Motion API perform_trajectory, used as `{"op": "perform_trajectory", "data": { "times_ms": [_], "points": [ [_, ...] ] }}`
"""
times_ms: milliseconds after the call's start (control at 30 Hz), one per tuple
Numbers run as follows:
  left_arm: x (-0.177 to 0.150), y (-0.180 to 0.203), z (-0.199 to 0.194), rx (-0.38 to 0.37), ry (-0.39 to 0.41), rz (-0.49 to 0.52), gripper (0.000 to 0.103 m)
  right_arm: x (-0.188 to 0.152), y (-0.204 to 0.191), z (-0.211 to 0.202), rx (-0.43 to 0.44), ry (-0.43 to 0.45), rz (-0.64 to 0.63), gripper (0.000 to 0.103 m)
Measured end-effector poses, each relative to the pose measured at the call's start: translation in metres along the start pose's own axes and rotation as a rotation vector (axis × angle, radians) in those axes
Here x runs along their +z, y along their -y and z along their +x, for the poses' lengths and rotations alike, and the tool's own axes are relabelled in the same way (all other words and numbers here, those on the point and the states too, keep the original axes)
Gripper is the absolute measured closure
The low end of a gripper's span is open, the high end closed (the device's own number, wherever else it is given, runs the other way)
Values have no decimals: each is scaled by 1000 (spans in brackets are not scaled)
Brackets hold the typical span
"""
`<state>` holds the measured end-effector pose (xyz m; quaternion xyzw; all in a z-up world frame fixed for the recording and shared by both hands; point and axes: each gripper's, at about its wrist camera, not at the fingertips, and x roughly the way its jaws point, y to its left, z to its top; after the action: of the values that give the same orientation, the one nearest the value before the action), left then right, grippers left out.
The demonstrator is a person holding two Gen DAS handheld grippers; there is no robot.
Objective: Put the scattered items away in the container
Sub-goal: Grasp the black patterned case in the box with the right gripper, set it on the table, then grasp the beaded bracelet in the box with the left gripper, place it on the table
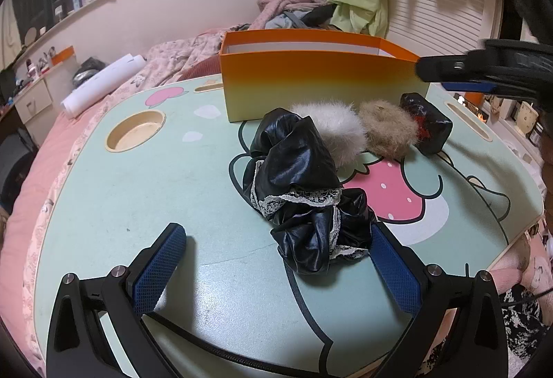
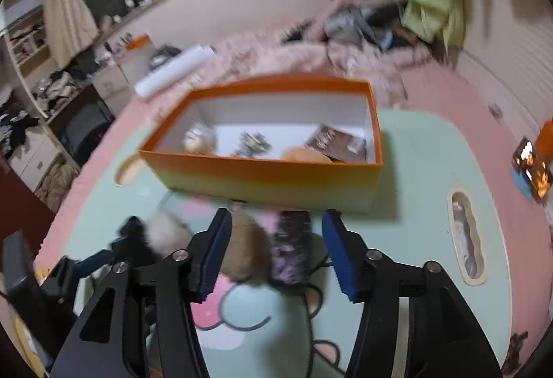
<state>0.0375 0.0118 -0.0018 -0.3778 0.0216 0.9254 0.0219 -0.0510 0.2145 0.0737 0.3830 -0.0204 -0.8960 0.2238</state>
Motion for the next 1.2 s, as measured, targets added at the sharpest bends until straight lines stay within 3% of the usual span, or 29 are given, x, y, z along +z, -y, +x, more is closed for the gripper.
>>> {"op": "perform_trajectory", "data": {
  "times_ms": [133,367,467,567,667,767,867,1000,1100,1200],
  "points": [
    [0,-1,0,0,0,0,0,-23,-12,-10,-8,21,-40,46],
    [0,-1,0,0,-1,-1,0,-63,-12,6,-84,-88,-66,44],
    [0,-1,0,0,-2,0,0,-68,-14,12,-145,-85,-102,19],
    [1,0,0,-4,-5,2,0,-70,-11,15,-161,-67,-96,14],
    [4,0,0,-12,-26,4,0,-74,-5,20,-168,-31,-89,0],
    [11,-4,-8,-25,-22,-15,0,-74,0,21,-165,-19,-80,0],
    [35,-14,-26,-39,22,-41,0,-76,-1,21,-167,-15,-83,0],
    [96,-25,-41,-44,48,-56,0,-75,-1,21,-167,-15,-84,0],
    [146,-14,-33,-156,13,-20,1,-77,-5,20,-169,-13,-83,0],
    [185,7,6,-210,-111,4,22,-77,-5,20,-169,-12,-84,0]
  ]
}}
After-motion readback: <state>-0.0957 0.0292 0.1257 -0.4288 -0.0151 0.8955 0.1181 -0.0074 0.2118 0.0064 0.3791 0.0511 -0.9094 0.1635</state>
